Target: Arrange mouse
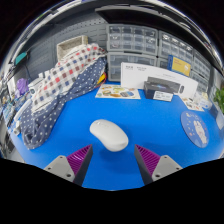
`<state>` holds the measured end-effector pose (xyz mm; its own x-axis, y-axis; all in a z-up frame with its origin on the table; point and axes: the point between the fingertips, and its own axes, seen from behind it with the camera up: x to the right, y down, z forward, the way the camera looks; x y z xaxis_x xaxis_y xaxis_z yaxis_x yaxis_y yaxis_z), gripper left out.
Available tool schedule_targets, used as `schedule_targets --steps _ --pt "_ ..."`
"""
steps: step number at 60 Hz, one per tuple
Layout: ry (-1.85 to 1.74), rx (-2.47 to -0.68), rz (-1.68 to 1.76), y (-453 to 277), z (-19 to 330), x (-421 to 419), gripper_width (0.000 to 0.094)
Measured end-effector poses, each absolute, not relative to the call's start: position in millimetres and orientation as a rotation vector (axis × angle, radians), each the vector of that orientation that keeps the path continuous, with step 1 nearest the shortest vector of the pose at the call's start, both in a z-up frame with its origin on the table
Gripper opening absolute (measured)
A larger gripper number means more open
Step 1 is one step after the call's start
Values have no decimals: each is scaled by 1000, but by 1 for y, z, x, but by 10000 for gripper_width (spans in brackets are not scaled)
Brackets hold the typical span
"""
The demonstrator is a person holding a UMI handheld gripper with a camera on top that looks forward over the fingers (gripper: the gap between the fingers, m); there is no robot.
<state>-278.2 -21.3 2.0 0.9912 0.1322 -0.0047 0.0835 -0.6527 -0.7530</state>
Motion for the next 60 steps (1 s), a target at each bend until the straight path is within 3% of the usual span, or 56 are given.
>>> schedule_targets --steps 26,42,44,51,52,53,60 --pt "-24 -2367 -53 85 -13 -266 830" --pt "89 -2413 -24 82 -16 -265 588" --pt "94 -2417 -29 81 -16 -263 507" --pt "60 -2427 -32 78 -17 -263 437" --pt "53 -2432 -32 77 -17 -263 471" --pt "51 -2432 -32 78 -17 -263 408" --pt "15 -2461 -20 77 -18 -263 366"
